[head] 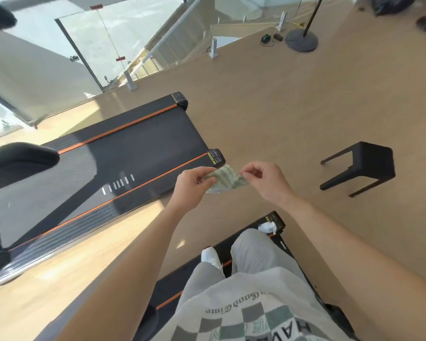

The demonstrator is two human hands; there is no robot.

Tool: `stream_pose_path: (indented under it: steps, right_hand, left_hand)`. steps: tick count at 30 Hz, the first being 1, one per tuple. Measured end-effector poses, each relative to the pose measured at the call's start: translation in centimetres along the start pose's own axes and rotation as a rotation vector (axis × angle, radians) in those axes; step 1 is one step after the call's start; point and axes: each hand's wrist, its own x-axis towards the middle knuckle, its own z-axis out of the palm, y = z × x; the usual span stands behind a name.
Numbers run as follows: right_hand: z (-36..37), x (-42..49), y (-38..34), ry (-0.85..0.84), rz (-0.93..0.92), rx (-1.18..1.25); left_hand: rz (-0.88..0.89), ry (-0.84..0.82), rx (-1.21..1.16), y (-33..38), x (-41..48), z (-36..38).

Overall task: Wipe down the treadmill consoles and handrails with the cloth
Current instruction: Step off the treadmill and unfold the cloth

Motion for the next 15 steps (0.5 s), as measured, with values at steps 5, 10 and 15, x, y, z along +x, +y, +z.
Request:
stream_pose_path:
  steps: [5, 10, 15]
  right_hand:
    - [-0.2, 4.6, 0.1, -0.005, 0.029, -0.06]
    - [0.8, 10.0, 0.4, -0.134, 0.022, -0.066]
    - [2.0, 16.8, 3.7, -0.24, -0.087, 0.139]
  left_hand:
    - [-0.021, -0.017, -0.028, -1.2, 4.8, -0.5]
    - [0.062, -0.053, -0.105, -1.4, 9.5, -0.2]
    - [0.138, -0.108, -0.029, -2.7, 16.4, 1.7]
